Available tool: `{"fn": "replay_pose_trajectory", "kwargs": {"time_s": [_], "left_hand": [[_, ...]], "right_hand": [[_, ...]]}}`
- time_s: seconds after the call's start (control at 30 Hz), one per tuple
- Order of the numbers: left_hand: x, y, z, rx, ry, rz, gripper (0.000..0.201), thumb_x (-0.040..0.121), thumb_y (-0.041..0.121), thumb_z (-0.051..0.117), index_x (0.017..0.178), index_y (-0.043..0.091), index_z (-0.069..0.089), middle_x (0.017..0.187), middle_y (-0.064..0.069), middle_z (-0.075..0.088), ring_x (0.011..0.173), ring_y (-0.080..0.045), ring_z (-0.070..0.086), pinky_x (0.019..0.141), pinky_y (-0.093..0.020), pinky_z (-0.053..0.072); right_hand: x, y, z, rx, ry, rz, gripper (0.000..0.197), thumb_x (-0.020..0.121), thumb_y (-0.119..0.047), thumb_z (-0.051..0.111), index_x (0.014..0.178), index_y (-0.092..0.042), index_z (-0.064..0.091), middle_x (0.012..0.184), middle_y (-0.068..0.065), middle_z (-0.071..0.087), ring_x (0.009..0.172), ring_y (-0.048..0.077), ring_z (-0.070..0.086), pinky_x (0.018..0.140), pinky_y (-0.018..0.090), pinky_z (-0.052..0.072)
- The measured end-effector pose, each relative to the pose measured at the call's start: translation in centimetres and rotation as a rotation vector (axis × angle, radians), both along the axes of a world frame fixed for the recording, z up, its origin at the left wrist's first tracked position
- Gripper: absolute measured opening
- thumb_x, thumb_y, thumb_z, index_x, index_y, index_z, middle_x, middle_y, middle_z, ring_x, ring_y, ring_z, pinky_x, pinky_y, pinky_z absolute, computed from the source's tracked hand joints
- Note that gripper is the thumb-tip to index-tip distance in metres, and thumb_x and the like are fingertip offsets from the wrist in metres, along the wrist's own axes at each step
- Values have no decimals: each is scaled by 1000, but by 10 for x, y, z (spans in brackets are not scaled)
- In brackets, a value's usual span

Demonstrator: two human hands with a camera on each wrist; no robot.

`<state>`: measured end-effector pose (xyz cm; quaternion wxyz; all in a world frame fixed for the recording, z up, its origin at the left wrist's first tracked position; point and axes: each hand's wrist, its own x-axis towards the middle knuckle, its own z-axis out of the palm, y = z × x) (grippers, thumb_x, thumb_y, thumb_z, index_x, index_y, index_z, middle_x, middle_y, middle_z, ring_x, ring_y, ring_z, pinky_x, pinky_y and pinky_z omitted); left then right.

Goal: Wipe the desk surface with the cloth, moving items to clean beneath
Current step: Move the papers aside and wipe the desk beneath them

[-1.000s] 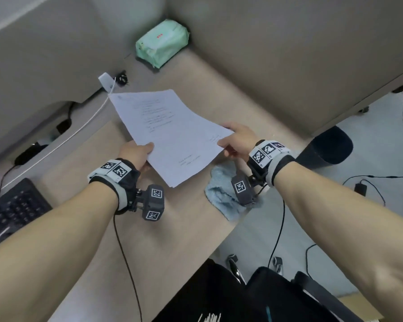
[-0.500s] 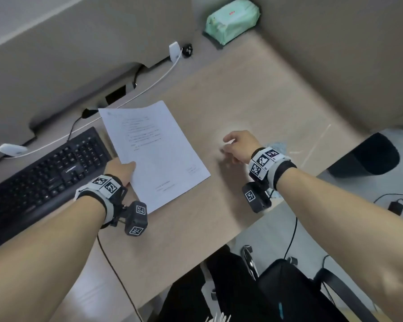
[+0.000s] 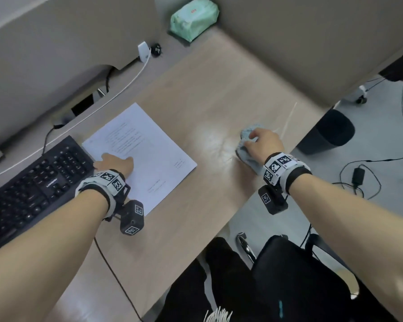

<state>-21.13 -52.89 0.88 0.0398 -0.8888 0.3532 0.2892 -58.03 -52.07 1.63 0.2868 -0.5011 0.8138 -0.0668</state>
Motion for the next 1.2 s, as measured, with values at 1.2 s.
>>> {"fn": "replay_pose_trajectory", "kwargs": {"time_s": [1.2], "left_hand": [[-143,-115,-28,115,-2,-603,54,89,32,47,140,25,34,147,-5,31,131,-39,31,103,-46,41]], "right_hand": [[17,-211,-57,29,176,925,65,89,-27,55,149,-30,28,164,5,9,145,49,6,110,69,21]]}}
